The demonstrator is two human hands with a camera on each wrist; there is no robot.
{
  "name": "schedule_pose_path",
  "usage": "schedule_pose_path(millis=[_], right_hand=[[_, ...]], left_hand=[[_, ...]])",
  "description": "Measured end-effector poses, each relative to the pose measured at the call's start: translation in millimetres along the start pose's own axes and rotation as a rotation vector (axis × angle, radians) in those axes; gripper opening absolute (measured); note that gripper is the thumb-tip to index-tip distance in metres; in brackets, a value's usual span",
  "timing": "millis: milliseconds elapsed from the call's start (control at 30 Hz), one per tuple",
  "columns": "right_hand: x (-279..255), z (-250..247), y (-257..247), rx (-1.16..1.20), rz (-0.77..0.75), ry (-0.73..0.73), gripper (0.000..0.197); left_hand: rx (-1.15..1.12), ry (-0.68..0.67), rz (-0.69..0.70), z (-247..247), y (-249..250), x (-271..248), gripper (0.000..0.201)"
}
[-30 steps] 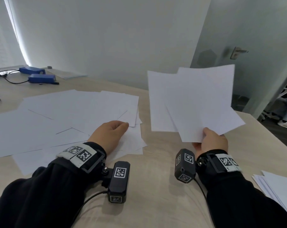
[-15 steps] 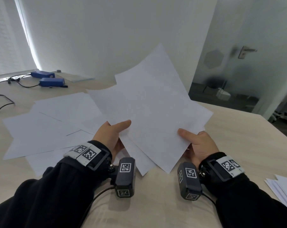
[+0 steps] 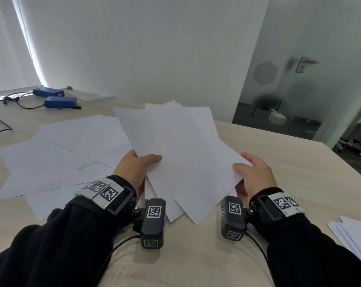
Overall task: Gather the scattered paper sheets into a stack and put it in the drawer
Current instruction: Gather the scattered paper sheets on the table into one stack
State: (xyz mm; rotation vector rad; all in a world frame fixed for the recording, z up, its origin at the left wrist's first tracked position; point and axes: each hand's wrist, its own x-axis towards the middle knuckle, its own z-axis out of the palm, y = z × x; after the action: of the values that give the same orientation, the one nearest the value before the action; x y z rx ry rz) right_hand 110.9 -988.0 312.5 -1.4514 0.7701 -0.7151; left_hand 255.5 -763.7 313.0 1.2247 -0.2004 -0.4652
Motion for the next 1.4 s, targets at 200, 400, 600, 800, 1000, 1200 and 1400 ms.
schedule_pose_path(millis=[200, 400, 600, 800, 1000, 1200, 1400], right_hand=[[1, 2, 2, -0.165, 0.008, -0.077, 0.014], [-1, 5, 0, -0.178, -0.003, -0.158, 0.039], [-18, 15, -7, -0.083, -0.029, -0.235, 0.02], [-11, 7, -7, -0.175, -0.077, -0.179, 0.008], [-10, 9, -4, -0.178, -0.177, -0.148, 0.018], [-23, 15, -16, -0.043, -0.35, -0.131, 0.014], [-28, 19, -18, -0.064, -0.331, -0.163, 0.019]], left_hand=[[0.11, -0.098, 0.015, -4, -3, 0, 0.034], [0.06, -0.117, 0.22, 6, 9, -13, 0.032], [0.127, -0.215, 0.328, 13, 18, -30, 0.025], [0.222, -0.061, 0.126, -3, 4, -4, 0.05], [0.381, -0.055, 0.21, 2, 8, -14, 0.031], [0.335, -0.049, 0.437, 10, 19, -23, 0.021], [0.395, -0.068, 0.43, 8, 18, -24, 0.036]])
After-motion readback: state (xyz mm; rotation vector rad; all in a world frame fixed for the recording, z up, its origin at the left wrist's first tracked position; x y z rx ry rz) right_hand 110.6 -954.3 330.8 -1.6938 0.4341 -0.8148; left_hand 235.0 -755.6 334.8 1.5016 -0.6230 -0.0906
